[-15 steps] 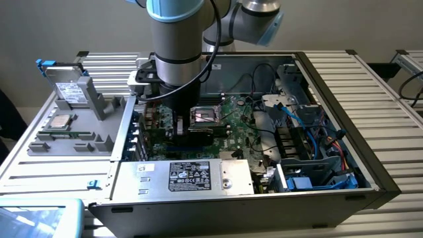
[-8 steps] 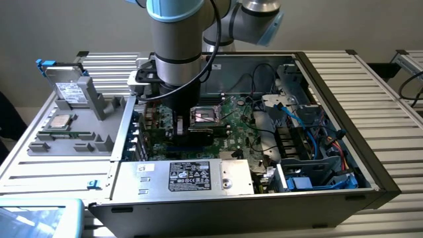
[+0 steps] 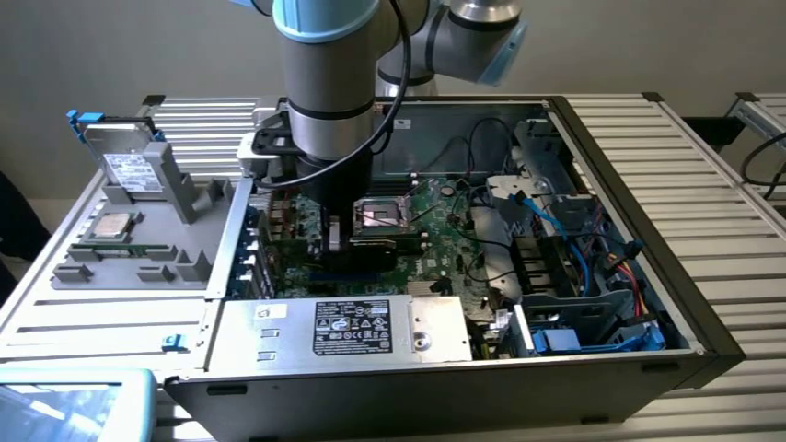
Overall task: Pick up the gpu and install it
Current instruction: 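Insert the gpu into the slot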
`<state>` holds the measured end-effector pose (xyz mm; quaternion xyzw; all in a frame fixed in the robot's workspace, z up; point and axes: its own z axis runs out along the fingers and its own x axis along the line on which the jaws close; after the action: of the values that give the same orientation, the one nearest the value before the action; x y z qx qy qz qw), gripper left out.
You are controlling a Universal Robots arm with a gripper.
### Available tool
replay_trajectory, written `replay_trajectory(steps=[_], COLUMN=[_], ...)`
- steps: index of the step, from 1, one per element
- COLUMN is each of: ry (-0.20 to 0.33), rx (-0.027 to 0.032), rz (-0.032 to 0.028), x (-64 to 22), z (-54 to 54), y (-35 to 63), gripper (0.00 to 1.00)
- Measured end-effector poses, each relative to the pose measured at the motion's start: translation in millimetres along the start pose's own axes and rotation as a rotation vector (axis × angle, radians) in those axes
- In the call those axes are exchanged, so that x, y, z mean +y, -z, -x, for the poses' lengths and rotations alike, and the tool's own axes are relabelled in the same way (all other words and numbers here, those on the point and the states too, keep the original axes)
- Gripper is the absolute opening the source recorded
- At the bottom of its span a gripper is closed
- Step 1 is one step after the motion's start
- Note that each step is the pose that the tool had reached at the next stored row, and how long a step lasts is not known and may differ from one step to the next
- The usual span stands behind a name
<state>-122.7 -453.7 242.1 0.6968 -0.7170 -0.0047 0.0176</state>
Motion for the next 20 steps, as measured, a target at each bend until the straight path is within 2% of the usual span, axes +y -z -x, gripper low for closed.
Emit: replay_trajectory(steps=[20], ry=[0.000], rx=[0.0032], rz=[-0.0001], x=[0.2], z=[1.7], y=[-1.1], gripper=[0.28])
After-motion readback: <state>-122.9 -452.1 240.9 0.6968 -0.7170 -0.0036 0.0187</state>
